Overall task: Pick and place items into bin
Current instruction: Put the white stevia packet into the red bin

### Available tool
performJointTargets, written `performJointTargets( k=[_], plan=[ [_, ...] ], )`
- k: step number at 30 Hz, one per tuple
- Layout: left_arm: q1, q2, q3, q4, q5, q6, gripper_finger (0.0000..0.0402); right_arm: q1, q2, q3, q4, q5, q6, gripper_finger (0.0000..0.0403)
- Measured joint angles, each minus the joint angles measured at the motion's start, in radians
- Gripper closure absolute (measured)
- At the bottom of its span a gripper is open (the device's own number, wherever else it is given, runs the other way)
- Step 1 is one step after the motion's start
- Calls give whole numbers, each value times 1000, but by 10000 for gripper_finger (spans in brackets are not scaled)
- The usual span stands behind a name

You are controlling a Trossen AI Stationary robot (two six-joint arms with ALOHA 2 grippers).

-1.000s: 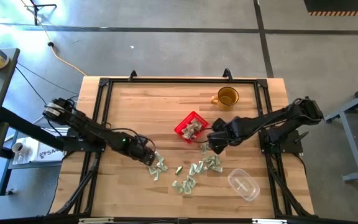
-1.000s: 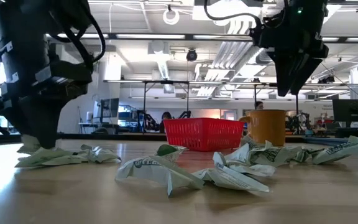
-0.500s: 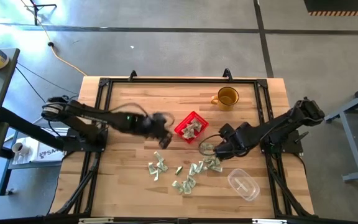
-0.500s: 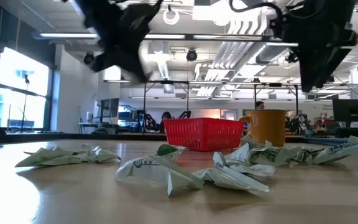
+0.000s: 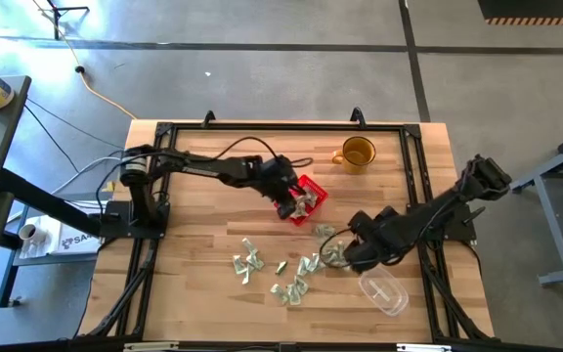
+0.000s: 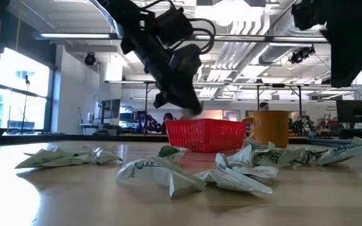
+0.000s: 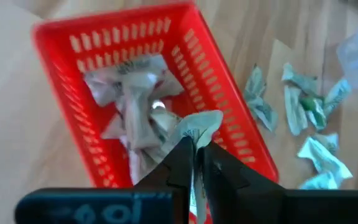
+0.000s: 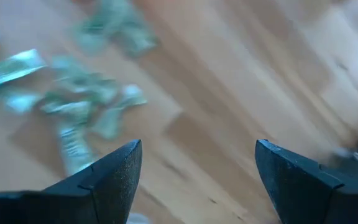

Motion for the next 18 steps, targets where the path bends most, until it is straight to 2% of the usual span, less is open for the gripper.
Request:
performJointTargets(
  k=[2,6,9,13,15,18],
  plan=[
    [-3,11,10,6,2,0,315,19,0,0,55,2,-67,100],
    [-15,11,27,-8,-95,48,266,32,0,-16,136,-8,-178,100],
    [-14,-8,57,-21,-146,87,214,27,0,-86,234,-89,-220,100],
    [-19,-48,105,-205,-90,115,152,35,1,-200,461,-238,-235,100],
    [-40,-96,109,-306,-84,140,132,53,2,-227,540,-244,-233,100],
    [-92,-150,111,-404,-143,161,118,78,2,-236,583,-205,-265,100]
  ],
)
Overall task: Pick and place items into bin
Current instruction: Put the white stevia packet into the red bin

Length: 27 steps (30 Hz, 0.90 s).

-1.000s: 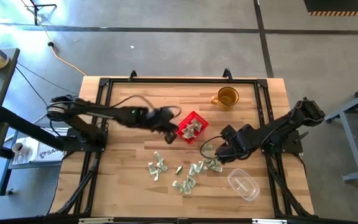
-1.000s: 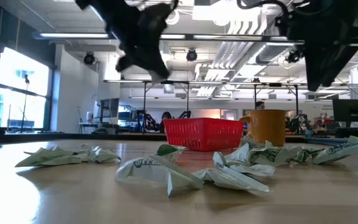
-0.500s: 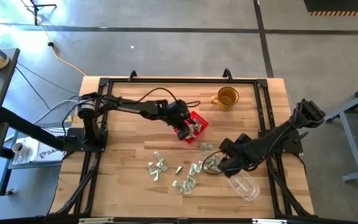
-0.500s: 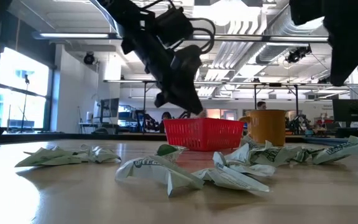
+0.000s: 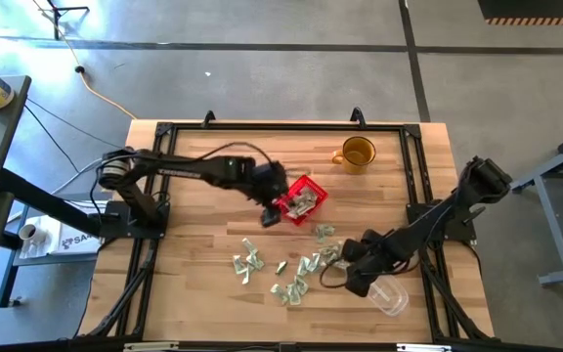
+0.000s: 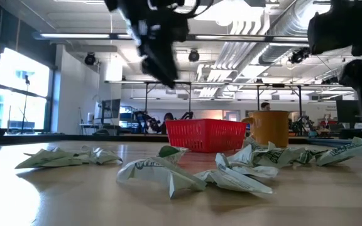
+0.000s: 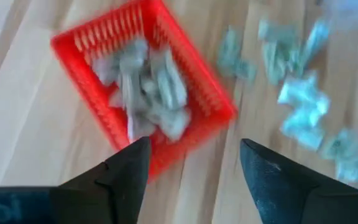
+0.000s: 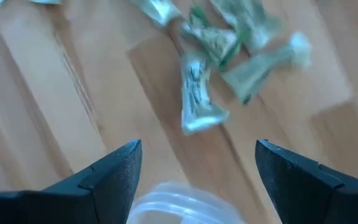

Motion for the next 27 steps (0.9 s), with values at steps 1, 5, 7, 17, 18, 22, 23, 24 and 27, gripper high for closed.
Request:
performJointTargets(
  k=[1,5,7,17,18,22,23,24,27],
  plan=[
    [-20,-8,-4,-50,-22,4,116,6,3,0,14,21,-38,100],
    [-91,-43,-5,-116,-131,1,115,22,29,-16,68,75,-219,100],
    [-121,-48,-1,-123,-182,-18,115,23,48,-25,82,83,-257,100],
    [-157,-48,-3,-252,-265,-141,115,-31,154,-28,172,-28,-262,121],
    [-157,-48,-3,-259,-271,-141,115,-38,157,-27,178,-47,-262,133],
    [-157,-49,-3,-259,-278,-141,115,-61,156,-23,182,-83,-256,196],
    [-157,-49,-3,-258,-279,-141,115,-66,155,-19,180,-89,-256,213],
    [-157,-49,-3,-261,-279,-141,115,-73,154,-12,176,-91,-255,232],
    [-157,-49,-3,-261,-280,-141,123,-95,146,19,166,-91,-259,289]
  ],
)
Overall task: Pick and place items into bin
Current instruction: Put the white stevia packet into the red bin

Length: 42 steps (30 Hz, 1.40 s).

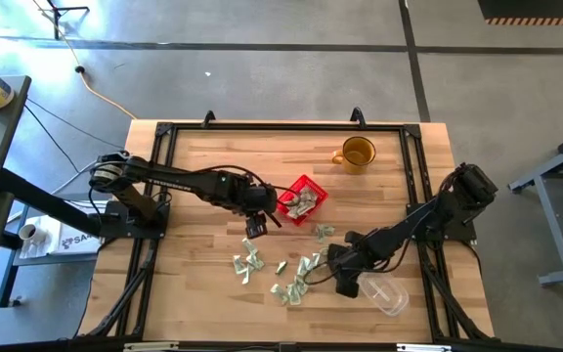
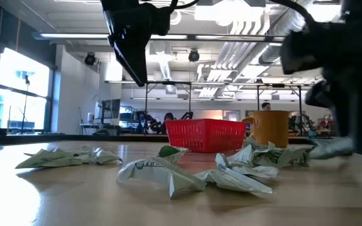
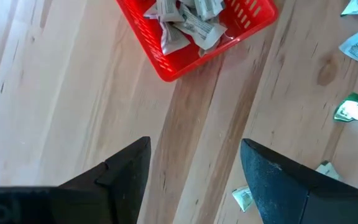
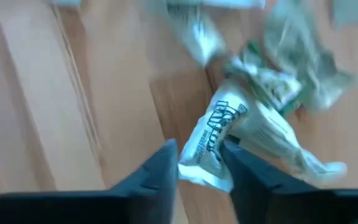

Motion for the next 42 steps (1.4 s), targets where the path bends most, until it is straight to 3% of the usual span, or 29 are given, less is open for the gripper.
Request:
performJointTargets(
  k=[4,6,13,19,23,28,35,38,40,42],
  plan=[
    [0,0,0,-3,0,0,146,-40,0,52,-65,2,-18,374],
    [0,0,0,-18,0,0,158,-60,0,89,-101,11,-47,394],
    [-8,-19,-56,-122,-9,-78,189,-165,-72,193,-269,58,-209,398],
    [-26,-98,-228,-81,-2,-197,197,-365,-171,201,-294,222,-281,398],
    [-50,-164,-334,54,59,-257,197,-542,-147,200,-182,76,-381,394],
    [-95,-200,-404,146,177,-333,197,-660,-78,200,-66,-133,-395,353],
    [-174,-200,-457,211,223,-430,166,-675,-49,199,-59,-161,-365,229],
    [-215,-200,-474,303,146,-256,151,-646,-61,199,-69,-150,-427,173],
    [-230,-199,-481,368,72,-76,145,-610,-74,199,-71,-144,-462,144],
    [-226,-199,-481,412,59,106,145,-575,-79,199,-94,-140,-478,124]
  ],
)
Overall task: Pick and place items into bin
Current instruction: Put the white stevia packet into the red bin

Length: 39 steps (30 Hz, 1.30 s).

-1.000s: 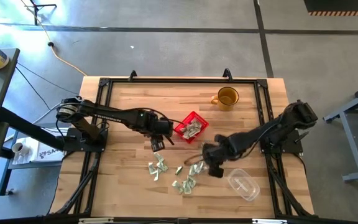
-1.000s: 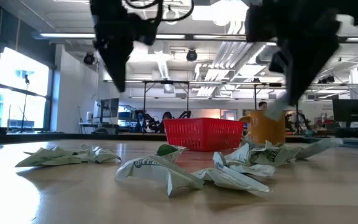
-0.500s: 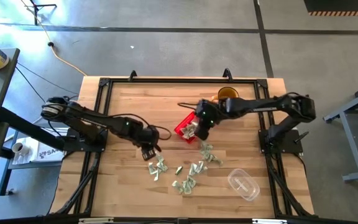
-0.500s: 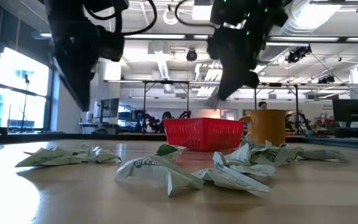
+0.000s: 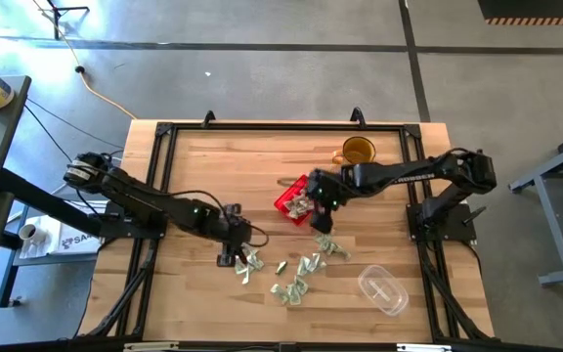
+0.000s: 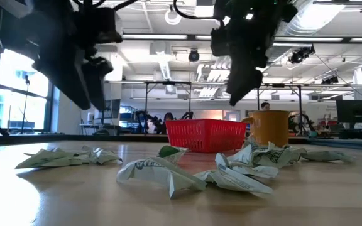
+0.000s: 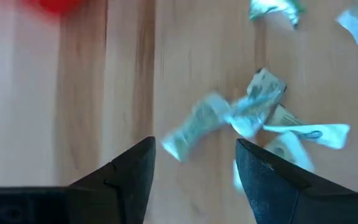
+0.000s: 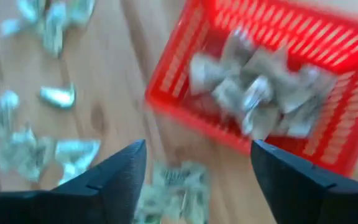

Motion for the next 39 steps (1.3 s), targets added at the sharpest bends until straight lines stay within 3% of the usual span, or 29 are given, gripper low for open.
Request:
performJointTargets(
  k=[4,11,18,21,25,28,33,39],
  plan=[
    [43,47,-12,22,102,158,154,71,0,0,-103,48,14,102],
    [57,143,-35,111,168,396,182,195,0,0,-253,176,131,83],
    [72,221,-30,170,121,441,211,303,0,0,-295,264,245,75],
    [98,234,-32,177,142,449,254,337,0,0,-308,279,289,75],
    [149,232,-25,197,117,454,353,377,0,0,-337,276,371,76],
    [191,224,17,118,70,452,377,415,0,0,-362,313,436,81],
    [246,203,187,1,3,494,348,477,-24,0,-445,427,603,91],
    [360,242,348,174,92,598,377,520,-69,0,-553,525,779,94]
  ],
)
